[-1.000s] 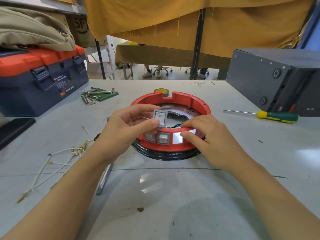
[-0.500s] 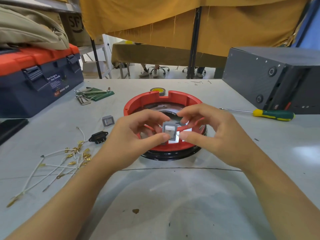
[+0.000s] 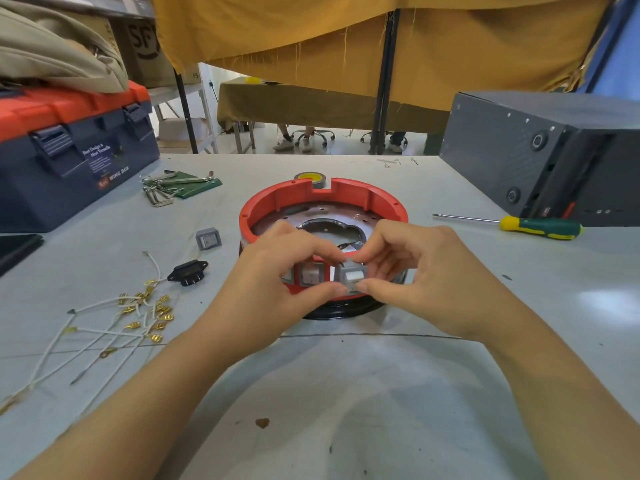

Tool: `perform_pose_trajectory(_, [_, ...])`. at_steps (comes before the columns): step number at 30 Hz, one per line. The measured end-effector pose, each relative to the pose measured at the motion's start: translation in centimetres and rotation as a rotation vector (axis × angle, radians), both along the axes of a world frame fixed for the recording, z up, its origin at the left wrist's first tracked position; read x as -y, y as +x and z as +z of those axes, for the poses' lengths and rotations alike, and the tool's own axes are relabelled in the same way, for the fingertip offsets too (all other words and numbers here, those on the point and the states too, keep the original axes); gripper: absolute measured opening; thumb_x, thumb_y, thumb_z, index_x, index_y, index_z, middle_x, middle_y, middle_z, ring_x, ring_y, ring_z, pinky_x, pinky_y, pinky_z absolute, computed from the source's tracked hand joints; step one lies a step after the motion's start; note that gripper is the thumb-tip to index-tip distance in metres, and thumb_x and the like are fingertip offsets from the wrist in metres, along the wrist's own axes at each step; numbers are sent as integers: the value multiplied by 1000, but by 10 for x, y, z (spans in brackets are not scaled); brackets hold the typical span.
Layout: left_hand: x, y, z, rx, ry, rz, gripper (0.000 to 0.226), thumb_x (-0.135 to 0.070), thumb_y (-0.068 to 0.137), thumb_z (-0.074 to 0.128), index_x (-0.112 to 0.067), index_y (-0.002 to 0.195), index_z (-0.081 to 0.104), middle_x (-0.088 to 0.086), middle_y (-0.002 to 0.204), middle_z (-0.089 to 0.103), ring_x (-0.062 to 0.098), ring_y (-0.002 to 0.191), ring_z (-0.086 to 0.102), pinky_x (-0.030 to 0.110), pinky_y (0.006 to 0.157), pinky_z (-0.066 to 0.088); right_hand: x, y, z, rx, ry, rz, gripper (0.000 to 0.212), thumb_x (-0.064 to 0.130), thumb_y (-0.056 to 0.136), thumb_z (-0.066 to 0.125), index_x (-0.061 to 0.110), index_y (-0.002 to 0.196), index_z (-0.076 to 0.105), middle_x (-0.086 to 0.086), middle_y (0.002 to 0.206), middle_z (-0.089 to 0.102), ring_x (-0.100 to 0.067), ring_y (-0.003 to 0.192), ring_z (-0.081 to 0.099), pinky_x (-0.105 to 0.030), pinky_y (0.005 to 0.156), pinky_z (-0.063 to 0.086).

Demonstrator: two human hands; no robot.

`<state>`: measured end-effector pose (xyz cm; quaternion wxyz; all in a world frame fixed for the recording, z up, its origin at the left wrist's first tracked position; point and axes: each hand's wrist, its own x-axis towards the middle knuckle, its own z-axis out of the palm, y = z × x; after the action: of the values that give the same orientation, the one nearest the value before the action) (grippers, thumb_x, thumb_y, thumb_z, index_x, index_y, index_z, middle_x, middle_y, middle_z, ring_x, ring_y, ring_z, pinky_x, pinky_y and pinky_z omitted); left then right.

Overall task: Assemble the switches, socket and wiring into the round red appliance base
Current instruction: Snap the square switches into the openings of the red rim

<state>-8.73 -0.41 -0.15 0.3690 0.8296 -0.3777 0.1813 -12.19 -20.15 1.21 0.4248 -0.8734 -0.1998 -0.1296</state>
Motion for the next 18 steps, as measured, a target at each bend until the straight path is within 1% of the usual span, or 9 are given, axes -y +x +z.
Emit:
perform_pose_trajectory(2, [2, 0, -1, 11, 14, 0, 31, -40, 73, 68, -21, 98, 70, -15, 91, 65, 13, 90, 50, 28, 80, 43, 1, -1, 1, 6, -4, 2, 19, 7, 74, 75, 21, 81, 65, 5, 70, 65, -11, 65, 62, -26, 67, 54])
perform_pose_trajectory(4, [3, 1, -2, 16, 29, 3, 32, -41, 74, 66, -21, 98, 70, -13, 93, 64, 15, 92, 49, 32, 82, 43, 1, -1, 1, 8, -15, 6, 20, 6, 74, 75, 22, 78, 63, 6, 71, 64, -11, 65, 62, -26, 66, 54])
perform_pose_trajectory(7, [4, 2, -3, 10, 31, 27, 30, -42, 73, 66, -26, 99, 69, -16, 97, 57, 13, 96, 48, 35, 85, 41, 0, -1, 1, 17, -39, 5, 20, 6, 75, 74, 22, 78, 63, 8, 72, 64, -10, 65, 62, -25, 66, 53])
perform_pose_trajectory(10, [3, 1, -2, -30, 9, 31, 31, -45, 71, 64, -29, 97, 69, -18, 102, 51, 12, 102, 48, 41, 89, 41, -1, -1, 1, 19, -43, 6, 20, 7, 75, 74, 23, 77, 63, 8, 72, 64, -10, 66, 62, -26, 66, 53])
perform_pose_trajectory(15, [1, 1, 0, -54, 8, -3, 25, -48, 70, 64, -34, 90, 68, -16, 106, 53, 9, 106, 50, 41, 92, 42, 0, -2, 0, -4, -49, 21, 15, 12, 75, 76, 23, 77, 65, 8, 73, 65, -10, 66, 63, -26, 67, 54])
perform_pose_trajectory(18, [1, 2, -2, -61, 8, 1, 26, -46, 70, 64, -30, 90, 69, -15, 107, 54, 8, 108, 50, 40, 93, 43, -1, -1, -1, 6, -64, 4, 13, 11, 76, 75, 20, 79, 66, 7, 69, 64, -10, 67, 63, -25, 67, 53])
